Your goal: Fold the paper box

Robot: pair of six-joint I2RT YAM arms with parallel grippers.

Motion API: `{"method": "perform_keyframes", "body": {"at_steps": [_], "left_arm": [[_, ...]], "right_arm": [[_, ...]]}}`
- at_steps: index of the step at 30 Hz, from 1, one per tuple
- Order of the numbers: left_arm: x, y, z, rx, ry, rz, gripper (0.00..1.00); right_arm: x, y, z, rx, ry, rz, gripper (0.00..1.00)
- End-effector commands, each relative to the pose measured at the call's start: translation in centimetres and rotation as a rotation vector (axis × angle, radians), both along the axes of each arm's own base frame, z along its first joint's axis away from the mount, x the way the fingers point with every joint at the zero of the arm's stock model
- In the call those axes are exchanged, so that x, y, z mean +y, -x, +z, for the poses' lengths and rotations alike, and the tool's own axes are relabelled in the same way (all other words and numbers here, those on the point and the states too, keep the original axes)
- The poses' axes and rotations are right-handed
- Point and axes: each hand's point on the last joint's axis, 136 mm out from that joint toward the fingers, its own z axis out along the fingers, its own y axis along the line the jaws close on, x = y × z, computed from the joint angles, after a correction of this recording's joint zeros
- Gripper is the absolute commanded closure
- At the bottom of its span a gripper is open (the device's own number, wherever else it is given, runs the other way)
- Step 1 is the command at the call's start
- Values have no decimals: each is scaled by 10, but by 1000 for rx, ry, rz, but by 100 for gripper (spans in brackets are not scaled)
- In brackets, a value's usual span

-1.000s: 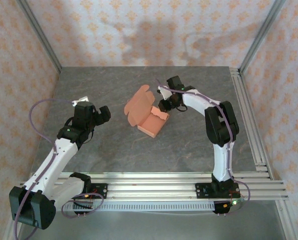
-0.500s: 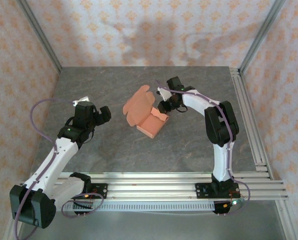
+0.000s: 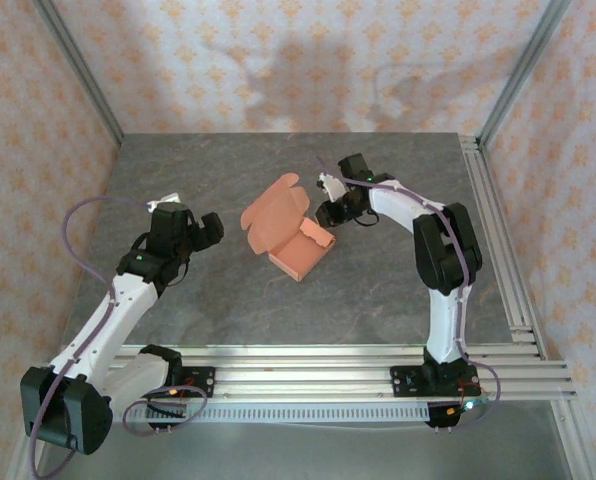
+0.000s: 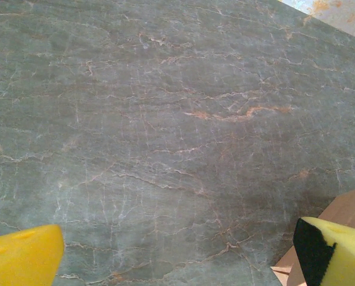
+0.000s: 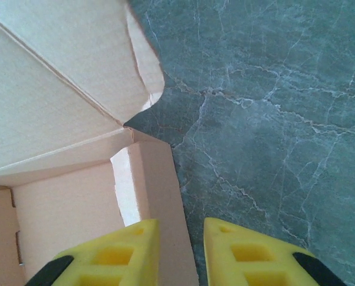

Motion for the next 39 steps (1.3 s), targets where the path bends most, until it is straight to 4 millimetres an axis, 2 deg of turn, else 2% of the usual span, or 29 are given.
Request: {"method": "perform_keyframes", "body": {"at_steps": [1, 4, 11, 26, 39], "left_arm": [[4, 1, -5, 7, -16, 3, 0], [5, 1, -6, 10, -20, 3, 0], [4, 0, -7, 13, -17, -1, 0], [2, -2, -8, 19, -12, -8, 0], [-1, -8, -11, 28, -6, -18, 0]], "right_arm": [[3, -1, 16, 11, -88, -12, 72], [7, 3, 14, 53, -136, 3, 68], [8, 11, 2, 101, -144, 19, 68], [6, 16, -19, 152, -119, 27, 73], [4, 21, -29, 179, -104, 28, 77]]}}
